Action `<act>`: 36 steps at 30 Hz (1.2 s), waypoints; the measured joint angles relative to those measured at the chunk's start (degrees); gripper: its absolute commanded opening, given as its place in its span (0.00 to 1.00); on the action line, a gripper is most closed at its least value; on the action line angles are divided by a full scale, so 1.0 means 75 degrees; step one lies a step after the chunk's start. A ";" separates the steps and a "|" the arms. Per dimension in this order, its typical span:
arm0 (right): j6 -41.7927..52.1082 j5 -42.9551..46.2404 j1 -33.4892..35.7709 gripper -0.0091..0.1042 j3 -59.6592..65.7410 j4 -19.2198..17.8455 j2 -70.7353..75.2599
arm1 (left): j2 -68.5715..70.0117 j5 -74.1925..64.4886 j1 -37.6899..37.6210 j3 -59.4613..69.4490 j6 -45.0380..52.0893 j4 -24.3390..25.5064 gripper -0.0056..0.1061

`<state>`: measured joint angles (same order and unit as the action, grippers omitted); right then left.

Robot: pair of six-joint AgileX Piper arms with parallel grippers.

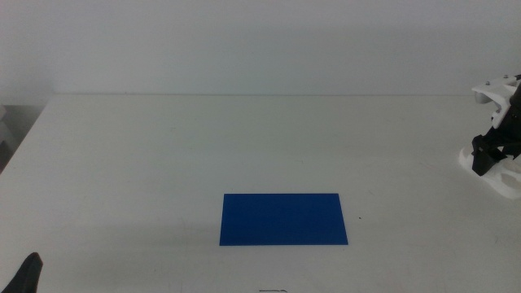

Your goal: Use one arm to grab the shoe from the table and place it on the mat.

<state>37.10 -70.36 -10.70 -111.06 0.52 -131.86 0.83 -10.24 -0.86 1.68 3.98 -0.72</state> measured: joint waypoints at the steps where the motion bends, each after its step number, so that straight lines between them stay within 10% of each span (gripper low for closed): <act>1: -0.0002 0.0000 0.0000 0.65 0.0000 -0.0069 0.0000 | 0.0000 0.0000 0.0000 0.0000 0.0000 0.0000 0.89; 12: -0.0031 0.0015 0.0000 0.07 0.0000 -0.0262 0.0000 | 0.0000 0.0000 0.0000 0.0000 0.0000 0.0000 0.89; 25: -0.1206 0.0003 0.0493 0.07 -0.0001 -0.0599 0.1158 | 0.0000 0.0000 0.0000 0.0000 0.0000 0.0000 0.89; 36: -0.2344 -0.0067 0.3211 0.07 -0.0001 -0.0472 0.1779 | 0.0000 0.0000 0.0000 0.0000 0.0000 0.0000 0.89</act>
<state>19.52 -70.86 13.38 -111.06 -3.02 -118.52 0.83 -10.24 -0.86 1.68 3.98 -0.72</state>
